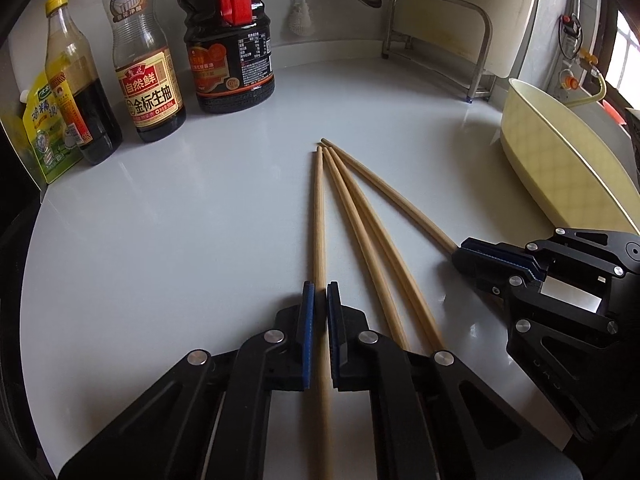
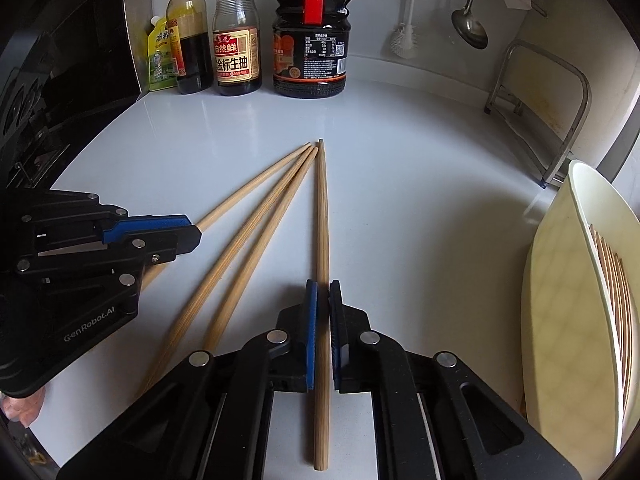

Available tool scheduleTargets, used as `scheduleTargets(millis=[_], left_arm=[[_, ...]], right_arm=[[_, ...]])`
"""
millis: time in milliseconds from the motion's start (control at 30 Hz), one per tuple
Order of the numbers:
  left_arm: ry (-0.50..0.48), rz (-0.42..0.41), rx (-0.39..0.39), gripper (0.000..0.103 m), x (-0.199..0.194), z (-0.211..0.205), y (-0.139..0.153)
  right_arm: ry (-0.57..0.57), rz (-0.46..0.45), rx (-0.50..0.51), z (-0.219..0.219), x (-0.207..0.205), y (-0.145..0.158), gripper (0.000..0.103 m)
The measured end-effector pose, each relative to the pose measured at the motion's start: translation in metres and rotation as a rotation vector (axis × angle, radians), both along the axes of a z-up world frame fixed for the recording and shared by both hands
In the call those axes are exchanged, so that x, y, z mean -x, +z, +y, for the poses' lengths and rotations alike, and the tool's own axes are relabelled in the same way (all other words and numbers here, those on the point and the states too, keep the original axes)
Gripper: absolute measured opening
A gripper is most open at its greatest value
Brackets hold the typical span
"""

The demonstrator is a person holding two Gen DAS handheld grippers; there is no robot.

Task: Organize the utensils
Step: 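Lift both held chopsticks and carry them over the white basin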

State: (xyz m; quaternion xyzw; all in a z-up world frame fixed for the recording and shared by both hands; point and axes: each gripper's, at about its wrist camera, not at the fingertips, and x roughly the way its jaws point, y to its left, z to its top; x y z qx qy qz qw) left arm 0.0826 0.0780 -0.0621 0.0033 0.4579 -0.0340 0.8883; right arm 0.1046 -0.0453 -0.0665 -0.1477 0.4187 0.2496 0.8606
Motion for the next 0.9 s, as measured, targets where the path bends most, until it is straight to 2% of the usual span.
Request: scheduleTargets(millis=[167, 367, 600, 733, 900], left_arm=[[0.019, 0.004, 0.032, 0.007, 0.0, 0.008, 0.001], [0.035, -0.032, 0.074, 0.007, 0.005, 0.016, 0.01], [0.066, -0.078, 0.111, 0.007, 0.013, 0.018, 0.033], [0.045, -0.096, 0.137, 0.007, 0.014, 0.001, 0.052], [-0.017, -0.134, 0.157, 0.007, 0.006, -0.039, 0.077]], right_arm=[[-0.029, -0.007, -0.048, -0.008, 0.0, 0.009, 0.006], [-0.041, -0.02, -0.094, -0.013, 0.004, 0.023, 0.006], [-0.066, -0.066, -0.186, -0.032, 0.016, 0.059, 0.006], [-0.102, -0.083, -0.228, -0.052, 0.019, 0.077, 0.006], [-0.163, -0.106, -0.246, -0.084, 0.017, 0.091, 0.006]])
